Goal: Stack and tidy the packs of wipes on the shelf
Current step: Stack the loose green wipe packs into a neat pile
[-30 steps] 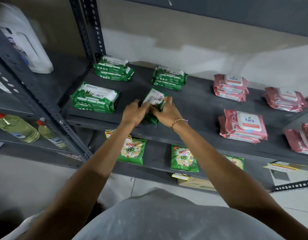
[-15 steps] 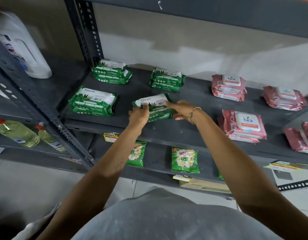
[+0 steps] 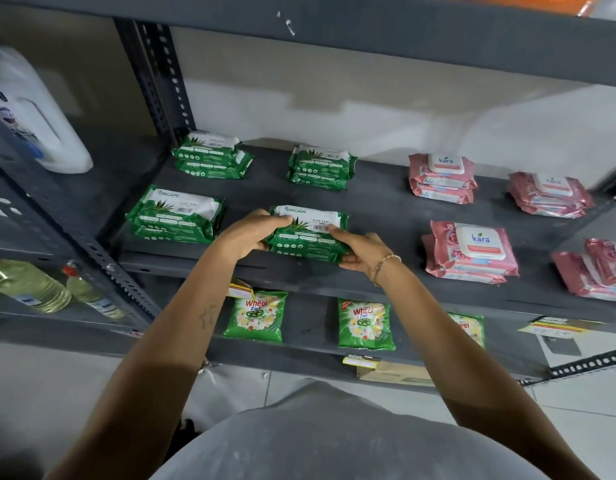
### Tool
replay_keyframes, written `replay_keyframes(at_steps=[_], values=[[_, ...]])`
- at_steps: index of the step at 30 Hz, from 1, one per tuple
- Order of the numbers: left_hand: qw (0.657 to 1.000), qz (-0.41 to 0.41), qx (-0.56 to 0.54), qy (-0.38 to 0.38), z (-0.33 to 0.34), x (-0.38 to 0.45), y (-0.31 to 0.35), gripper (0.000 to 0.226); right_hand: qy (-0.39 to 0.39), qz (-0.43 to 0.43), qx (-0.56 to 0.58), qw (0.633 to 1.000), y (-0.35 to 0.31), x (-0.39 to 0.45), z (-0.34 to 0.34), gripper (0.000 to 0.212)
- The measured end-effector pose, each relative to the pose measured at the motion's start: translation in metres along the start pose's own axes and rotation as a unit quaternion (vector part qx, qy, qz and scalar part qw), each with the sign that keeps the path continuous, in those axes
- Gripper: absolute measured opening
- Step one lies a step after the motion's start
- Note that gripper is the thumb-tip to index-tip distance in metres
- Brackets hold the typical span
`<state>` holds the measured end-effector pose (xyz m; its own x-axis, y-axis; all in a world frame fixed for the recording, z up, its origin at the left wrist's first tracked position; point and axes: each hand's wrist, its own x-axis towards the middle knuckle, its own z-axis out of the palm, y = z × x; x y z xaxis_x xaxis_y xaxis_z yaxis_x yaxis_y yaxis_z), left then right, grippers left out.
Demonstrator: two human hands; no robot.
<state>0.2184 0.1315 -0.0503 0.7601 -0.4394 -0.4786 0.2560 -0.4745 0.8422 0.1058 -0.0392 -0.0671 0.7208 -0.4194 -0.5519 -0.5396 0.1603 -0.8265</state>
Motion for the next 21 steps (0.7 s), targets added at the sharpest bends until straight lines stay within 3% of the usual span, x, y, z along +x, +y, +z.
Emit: replay_keyframes(at_steps=[4, 13, 16, 19, 21], values=[[1.000, 0.019, 0.020, 0.006, -0.001, -0.006, -0.001, 0.060, 0.016, -0.010, -0.005, 1.000, 0.006, -0.004, 0.001, 0.066], [1.000, 0.021, 0.004, -0.018, 0.000, -0.014, -0.009, 0.057, 0.007, -0.013, -0.020, 1.000, 0.005, -0.015, 0.001, 0.083], [0.992, 0.023, 0.121, 0.034, 0.000, -0.009, -0.007, 0.073, 0.002, -0.027, -0.125, 0.992, -0.010, -0.033, -0.009, 0.090], [0.934, 0.150, 0.270, 0.179, 0.014, -0.016, 0.010, 0.065, 0.141, -0.161, -0.320, 0.923, -0.033, -0.058, -0.047, 0.068], [0.889, 0.244, 0.329, 0.207, 0.033, -0.022, 0.021, 0.056, 0.246, -0.234, -0.372, 0.864, -0.041, -0.076, -0.085, 0.043]])
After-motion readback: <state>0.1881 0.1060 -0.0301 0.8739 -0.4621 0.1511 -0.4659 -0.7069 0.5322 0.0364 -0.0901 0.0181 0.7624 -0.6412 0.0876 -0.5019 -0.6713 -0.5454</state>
